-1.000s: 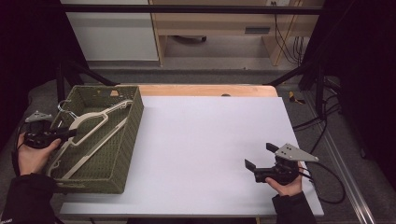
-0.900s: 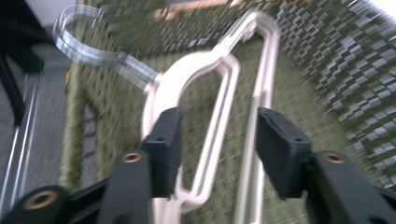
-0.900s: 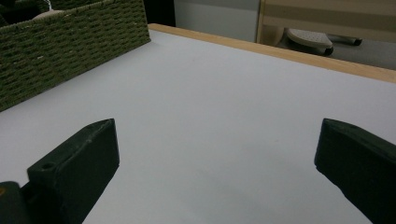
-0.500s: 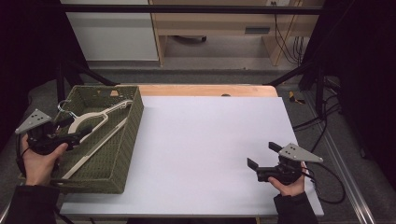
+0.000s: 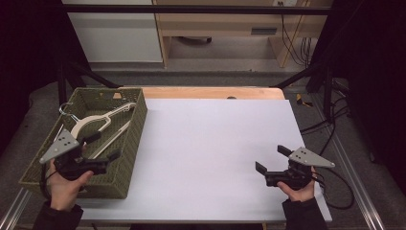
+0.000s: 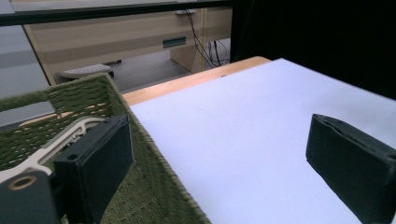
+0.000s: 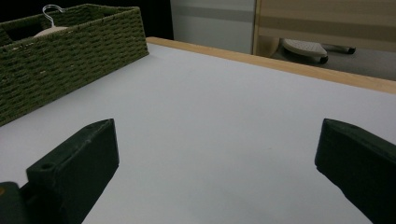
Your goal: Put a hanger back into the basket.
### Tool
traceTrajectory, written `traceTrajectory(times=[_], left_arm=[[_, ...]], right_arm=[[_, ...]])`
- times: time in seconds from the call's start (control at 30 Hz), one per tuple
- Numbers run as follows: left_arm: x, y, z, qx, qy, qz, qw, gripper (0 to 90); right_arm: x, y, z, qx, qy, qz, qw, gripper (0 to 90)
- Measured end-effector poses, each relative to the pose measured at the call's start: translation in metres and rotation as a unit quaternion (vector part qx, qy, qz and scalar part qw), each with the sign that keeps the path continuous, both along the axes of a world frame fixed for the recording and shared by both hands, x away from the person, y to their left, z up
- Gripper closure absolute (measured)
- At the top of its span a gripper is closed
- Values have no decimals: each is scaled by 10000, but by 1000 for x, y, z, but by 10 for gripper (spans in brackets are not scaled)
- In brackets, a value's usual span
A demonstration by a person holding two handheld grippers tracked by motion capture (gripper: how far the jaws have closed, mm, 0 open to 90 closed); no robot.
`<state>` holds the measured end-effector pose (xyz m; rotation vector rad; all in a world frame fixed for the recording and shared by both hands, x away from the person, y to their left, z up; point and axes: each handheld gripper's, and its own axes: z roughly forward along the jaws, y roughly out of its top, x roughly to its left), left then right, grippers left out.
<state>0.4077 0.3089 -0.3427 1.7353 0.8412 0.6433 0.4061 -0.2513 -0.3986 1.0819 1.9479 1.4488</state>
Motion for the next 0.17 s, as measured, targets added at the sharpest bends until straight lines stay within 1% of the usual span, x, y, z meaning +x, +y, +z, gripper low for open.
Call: traceTrajectory(times=[0.07, 0.17], left_arm=[[-3, -7, -5, 23, 32, -99, 9999, 74], [-6, -11, -9, 77, -1, -48, 10000, 69]], right_arm=[[0, -1, 0, -3, -19, -1, 10000, 5], [0, -1, 0, -6, -34, 11, 10000, 5]])
